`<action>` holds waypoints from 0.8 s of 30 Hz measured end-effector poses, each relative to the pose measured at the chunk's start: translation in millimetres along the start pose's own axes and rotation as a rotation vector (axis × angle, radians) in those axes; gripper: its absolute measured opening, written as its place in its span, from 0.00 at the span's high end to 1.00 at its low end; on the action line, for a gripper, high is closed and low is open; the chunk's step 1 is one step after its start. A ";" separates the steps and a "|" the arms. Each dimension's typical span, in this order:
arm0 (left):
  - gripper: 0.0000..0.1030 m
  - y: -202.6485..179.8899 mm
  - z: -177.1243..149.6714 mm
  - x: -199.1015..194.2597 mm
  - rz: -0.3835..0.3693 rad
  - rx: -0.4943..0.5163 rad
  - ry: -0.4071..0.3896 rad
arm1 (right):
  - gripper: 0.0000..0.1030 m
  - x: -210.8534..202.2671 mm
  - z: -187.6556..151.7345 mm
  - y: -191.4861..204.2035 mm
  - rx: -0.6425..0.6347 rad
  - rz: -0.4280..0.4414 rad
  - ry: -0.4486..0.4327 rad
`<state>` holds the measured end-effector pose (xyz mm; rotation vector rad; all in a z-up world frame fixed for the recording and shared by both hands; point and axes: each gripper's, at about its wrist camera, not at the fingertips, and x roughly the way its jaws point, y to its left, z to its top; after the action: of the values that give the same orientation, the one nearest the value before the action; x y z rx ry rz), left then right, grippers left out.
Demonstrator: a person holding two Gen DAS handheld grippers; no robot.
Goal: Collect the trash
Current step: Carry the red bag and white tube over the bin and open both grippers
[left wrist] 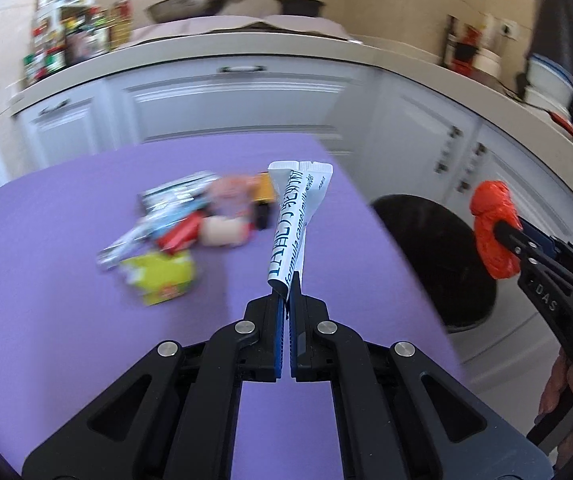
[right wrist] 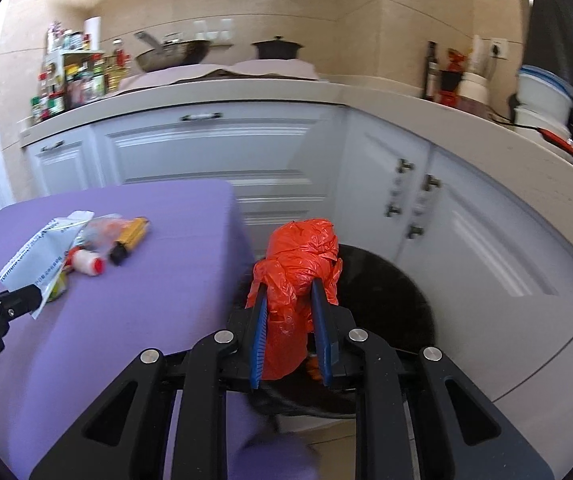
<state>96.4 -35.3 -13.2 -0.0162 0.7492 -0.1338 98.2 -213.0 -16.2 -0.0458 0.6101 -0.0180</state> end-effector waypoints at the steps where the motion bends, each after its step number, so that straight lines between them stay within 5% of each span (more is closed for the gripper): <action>1: 0.98 -7.7 2.4 4.2 -0.008 0.012 0.002 | 0.79 1.6 -0.1 -7.0 0.005 -0.011 -0.001; 15: 0.98 -105.0 28.3 87.7 -0.061 0.146 0.104 | 0.79 44.2 -2.1 -79.7 0.073 -0.058 0.019; 17: 0.94 -111.6 30.9 98.2 -0.062 0.152 0.128 | 0.78 53.4 -2.0 -86.2 0.080 -0.051 0.025; 21: 0.63 -114.6 34.2 107.3 -0.055 0.130 0.135 | 0.68 67.6 -5.3 -95.0 0.094 -0.045 0.042; 24: 0.62 -112.1 35.5 106.9 -0.046 0.128 0.130 | 0.65 71.3 -7.0 -99.5 0.109 -0.051 0.043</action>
<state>184.9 -161.2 -52.7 0.0976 0.8692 -0.2283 152.3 -314.8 -58.0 0.0451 0.6496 -0.1020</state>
